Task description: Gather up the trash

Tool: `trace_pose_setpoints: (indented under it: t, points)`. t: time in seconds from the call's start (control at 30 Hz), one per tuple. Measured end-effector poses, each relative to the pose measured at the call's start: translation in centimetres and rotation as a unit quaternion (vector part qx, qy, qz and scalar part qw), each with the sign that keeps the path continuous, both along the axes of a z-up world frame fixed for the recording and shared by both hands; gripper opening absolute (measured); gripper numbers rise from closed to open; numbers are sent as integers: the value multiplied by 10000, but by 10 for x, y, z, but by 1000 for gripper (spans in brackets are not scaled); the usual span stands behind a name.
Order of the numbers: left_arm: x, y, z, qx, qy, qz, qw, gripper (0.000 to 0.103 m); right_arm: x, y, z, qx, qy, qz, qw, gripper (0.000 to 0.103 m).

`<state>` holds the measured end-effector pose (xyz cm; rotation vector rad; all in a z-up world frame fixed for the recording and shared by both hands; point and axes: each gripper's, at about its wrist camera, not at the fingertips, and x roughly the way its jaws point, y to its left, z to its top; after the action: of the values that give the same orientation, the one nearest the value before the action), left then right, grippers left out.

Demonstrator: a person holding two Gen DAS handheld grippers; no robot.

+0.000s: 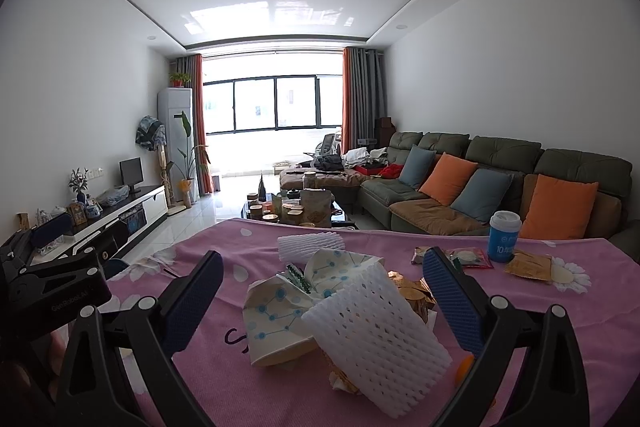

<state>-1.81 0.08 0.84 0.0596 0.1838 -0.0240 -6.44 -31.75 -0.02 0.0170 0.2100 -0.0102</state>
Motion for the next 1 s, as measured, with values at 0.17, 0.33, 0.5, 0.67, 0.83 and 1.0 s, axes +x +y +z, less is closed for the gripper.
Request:
trace_pose_setpoints:
  t: [0.17,0.33,0.5,0.67,0.83,1.0]
  points:
    - [0,0,0,-4,-2,0,10000,97,0,0,0,10,-4,-1,10000,96]
    - [0,0,0,-10,-4,3,10000,97,0,-1,0,7,-5,-3,10000,96]
    - [0,0,0,-8,-5,4,10000,97,0,-2,0,20,-2,9,10000,96]
    - [-4,-1,2,-6,2,-5,10000,98,0,-2,-1,25,3,5,10000,96]
    - [-5,-2,3,-18,6,-19,10000,97,0,-2,-1,40,13,10,10000,96]
    - [-6,-4,3,-17,18,-27,10000,97,1,-2,-2,44,22,8,10000,96]
